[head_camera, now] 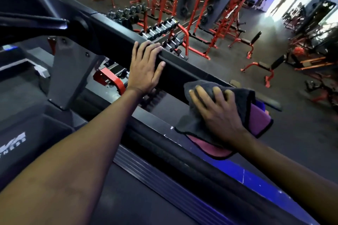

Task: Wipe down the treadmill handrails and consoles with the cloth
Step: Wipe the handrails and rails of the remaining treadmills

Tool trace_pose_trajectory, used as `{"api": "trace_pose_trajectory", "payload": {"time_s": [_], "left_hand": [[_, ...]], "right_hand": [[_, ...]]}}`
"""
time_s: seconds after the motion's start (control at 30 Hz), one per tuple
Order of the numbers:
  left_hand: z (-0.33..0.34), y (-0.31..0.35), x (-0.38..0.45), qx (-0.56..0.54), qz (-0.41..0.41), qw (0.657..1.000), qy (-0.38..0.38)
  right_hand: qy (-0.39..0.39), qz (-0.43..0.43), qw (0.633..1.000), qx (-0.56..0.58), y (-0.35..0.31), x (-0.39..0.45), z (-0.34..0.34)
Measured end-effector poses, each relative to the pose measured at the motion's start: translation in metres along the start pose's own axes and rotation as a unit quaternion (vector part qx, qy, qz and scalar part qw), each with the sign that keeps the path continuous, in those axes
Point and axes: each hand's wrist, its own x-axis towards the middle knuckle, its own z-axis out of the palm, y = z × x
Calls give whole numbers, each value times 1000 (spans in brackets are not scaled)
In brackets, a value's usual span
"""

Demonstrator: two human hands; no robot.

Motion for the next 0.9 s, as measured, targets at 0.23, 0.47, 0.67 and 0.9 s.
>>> {"api": "trace_pose_trajectory", "payload": {"time_s": [0.23,0.47,0.67,0.9], "left_hand": [[-12,1,1,12,-4,1000,-28],[-20,10,3,15,-29,997,-74],[-26,15,1,34,-39,992,-112],[-38,38,17,105,-69,977,-173]], "right_hand": [[-19,-56,998,-27,-1,-42,4],[23,91,995,-23,8,-39,-6],[-22,8,999,-40,-1,-63,4],[23,118,993,-21,19,-60,-11]]}}
